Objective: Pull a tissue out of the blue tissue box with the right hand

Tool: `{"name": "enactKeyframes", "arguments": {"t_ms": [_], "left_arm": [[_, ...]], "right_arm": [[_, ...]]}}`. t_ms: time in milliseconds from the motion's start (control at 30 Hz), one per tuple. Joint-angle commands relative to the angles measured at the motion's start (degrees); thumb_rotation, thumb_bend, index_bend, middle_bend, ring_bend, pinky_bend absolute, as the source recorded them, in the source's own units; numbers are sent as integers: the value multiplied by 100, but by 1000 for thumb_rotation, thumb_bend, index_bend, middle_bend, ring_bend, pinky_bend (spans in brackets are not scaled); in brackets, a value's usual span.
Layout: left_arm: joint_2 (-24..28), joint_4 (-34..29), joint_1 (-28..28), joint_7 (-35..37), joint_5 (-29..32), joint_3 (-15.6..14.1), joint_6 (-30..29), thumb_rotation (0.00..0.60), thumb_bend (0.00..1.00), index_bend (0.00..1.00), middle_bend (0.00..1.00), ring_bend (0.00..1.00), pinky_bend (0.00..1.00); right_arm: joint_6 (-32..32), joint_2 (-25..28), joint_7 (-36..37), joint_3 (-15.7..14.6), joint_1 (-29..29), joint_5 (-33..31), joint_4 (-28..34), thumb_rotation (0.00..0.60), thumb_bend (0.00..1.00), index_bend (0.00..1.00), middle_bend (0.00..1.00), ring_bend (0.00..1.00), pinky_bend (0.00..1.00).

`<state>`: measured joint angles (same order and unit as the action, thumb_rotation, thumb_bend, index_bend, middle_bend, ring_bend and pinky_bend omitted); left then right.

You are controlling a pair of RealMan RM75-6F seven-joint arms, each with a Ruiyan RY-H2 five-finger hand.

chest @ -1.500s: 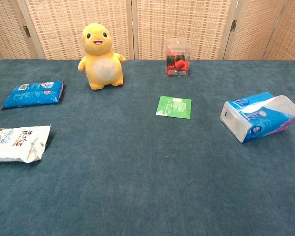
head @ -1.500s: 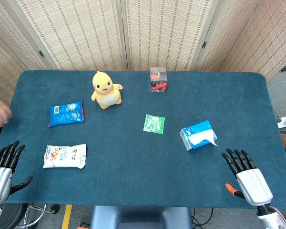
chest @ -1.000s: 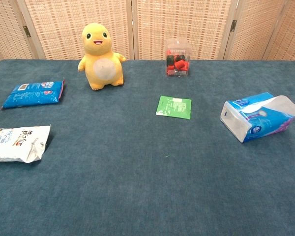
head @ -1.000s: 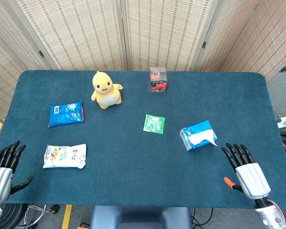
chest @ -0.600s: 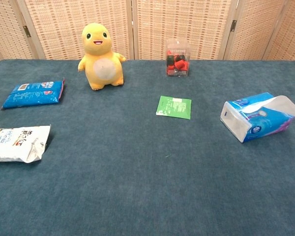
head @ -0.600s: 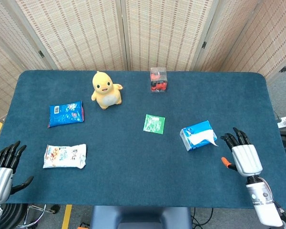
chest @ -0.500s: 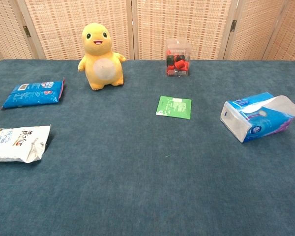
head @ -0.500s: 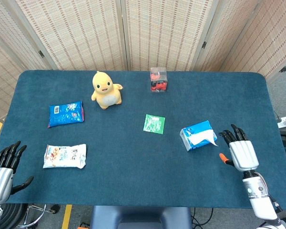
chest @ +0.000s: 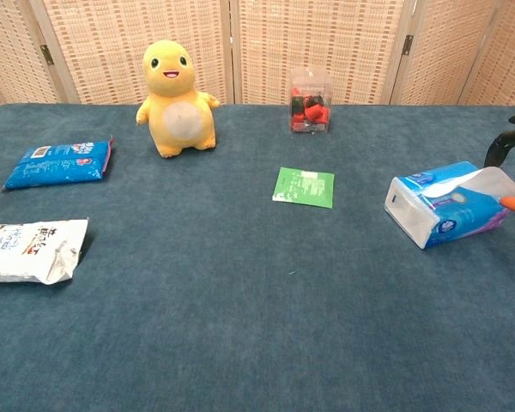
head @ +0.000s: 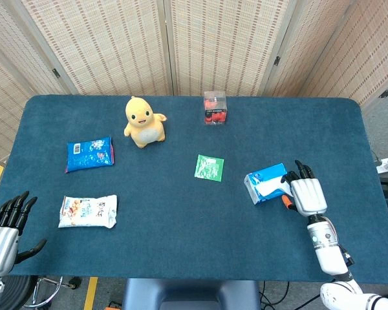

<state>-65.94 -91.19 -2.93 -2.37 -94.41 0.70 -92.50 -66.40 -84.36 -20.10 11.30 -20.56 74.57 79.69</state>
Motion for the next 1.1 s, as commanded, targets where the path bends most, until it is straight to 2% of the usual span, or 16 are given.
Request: {"name": "enactKeyframes", "arguments": {"t_ms": [33, 133, 367, 467, 600, 700, 800, 900, 1100], "left_arm": [[-6, 8, -3, 10, -18, -2, -8, 600, 246, 0, 0, 0, 139], [-15, 20, -2, 14, -47, -9, -26, 600, 246, 0, 0, 0, 139], [-20, 26, 2, 26, -49, -6, -42, 600, 245, 0, 0, 0, 140], [-15, 24, 2, 37, -41, -3, -42, 600, 245, 0, 0, 0, 140], [-14, 25, 2, 38, -40, -1, -46, 600, 246, 0, 0, 0, 141], [-18, 24, 3, 22, -41, -1, -47, 600, 246, 0, 0, 0, 140], [-23, 22, 7, 8, -46, -3, -56, 600, 246, 0, 0, 0, 140], [-20, 16, 8, -9, -56, -6, -61, 600, 246, 0, 0, 0, 140], [-29, 11, 15, -51, -87, -21, -72, 600, 246, 0, 0, 0, 140]], "right_arm": [[-118, -115, 5, -22, -31, 40, -149, 600, 373, 551, 437, 89, 167], [-235, -182, 33, -42, -35, 87, -250, 600, 424, 612, 486, 120, 181], [-407, -59, 194, -64, -11, 164, -92, 600, 453, 646, 509, 132, 183], [-681, 199, 454, -56, 56, 410, 312, 600, 454, 646, 516, 139, 189], [-1316, 745, 796, -81, 245, 1005, 1150, 600, 450, 646, 518, 145, 197], [-1902, 1236, 1055, -211, 500, 1598, 1894, 600, 446, 646, 518, 146, 197], [-2509, 1613, 1265, -437, 807, 2255, 2369, 600, 443, 646, 518, 145, 197], [-2979, 1783, 1313, -795, 1147, 2856, 2407, 600, 440, 646, 517, 146, 197], [-3056, 1718, 1390, -1144, 1437, 2988, 1981, 600, 437, 646, 510, 146, 197]]}}
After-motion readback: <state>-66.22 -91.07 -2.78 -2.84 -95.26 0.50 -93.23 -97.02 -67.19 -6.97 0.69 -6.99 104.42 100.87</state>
